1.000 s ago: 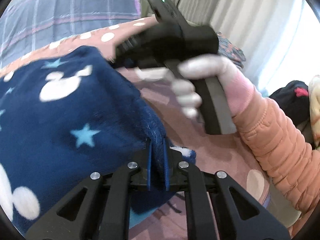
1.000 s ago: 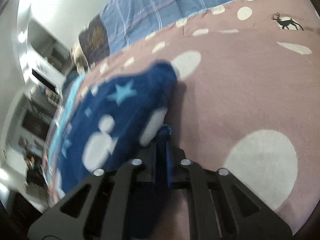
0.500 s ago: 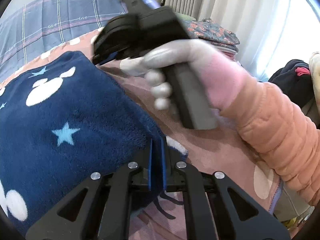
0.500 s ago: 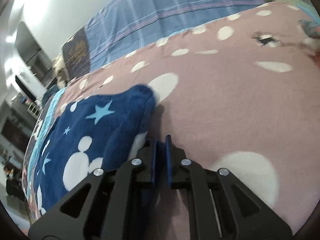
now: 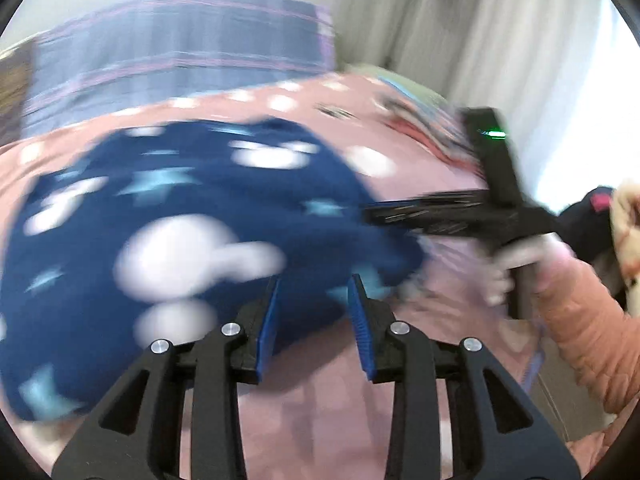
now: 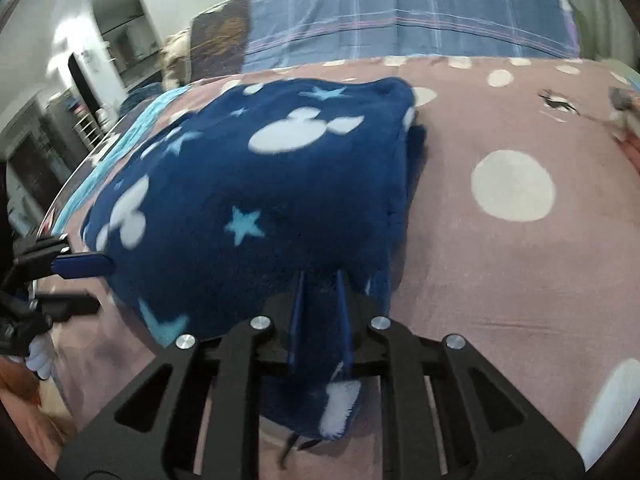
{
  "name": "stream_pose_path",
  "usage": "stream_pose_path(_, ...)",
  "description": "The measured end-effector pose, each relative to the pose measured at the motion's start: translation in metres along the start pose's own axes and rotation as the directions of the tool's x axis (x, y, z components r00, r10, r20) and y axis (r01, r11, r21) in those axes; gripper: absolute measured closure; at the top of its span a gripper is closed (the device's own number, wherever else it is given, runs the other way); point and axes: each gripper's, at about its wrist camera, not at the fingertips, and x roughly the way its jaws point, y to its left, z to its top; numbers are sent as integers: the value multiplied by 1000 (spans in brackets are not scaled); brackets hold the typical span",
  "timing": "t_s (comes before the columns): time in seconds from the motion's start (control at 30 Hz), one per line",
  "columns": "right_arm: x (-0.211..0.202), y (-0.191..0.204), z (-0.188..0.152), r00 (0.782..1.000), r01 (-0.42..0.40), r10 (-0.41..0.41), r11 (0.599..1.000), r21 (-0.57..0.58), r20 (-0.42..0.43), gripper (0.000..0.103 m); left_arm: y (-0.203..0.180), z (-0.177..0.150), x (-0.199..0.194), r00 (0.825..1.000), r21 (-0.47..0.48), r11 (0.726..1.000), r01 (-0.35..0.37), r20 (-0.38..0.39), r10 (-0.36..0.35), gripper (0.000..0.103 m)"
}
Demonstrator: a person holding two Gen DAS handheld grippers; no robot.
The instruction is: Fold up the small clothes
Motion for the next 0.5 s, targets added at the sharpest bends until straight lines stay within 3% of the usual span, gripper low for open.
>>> stream_pose_path(0.1,-19,29,15,998,19,-15,998,-65,68,80,61,-13,-51,985,-137,981,-138,88,151,69)
stream_pose_path(0.2,-18,68,32,997,3,7,992,-128,73,76,111,-26,-87,957,-270,938,-219,127,260,69)
stream_pose_path(0.27,-5,96,42,998,-8,17,986,-168,52,71,144,-36,-104,943,-350,906,-237,140,301,74)
stream_pose_path(0.33,11,119,52,999,-7,13,979,-204,31,64,167,-50,-112,941,-389,891,-235,137,308,76)
stream_pose_path(0.43,33,168,69,997,68,-58,968,-241,49,36,187,-65,-109,963,-427,890,-161,132,237,76)
stream_pose_path(0.5,41,193,81,995,92,-76,961,-260,70,34,198,-69,-104,975,-444,891,-98,136,175,76)
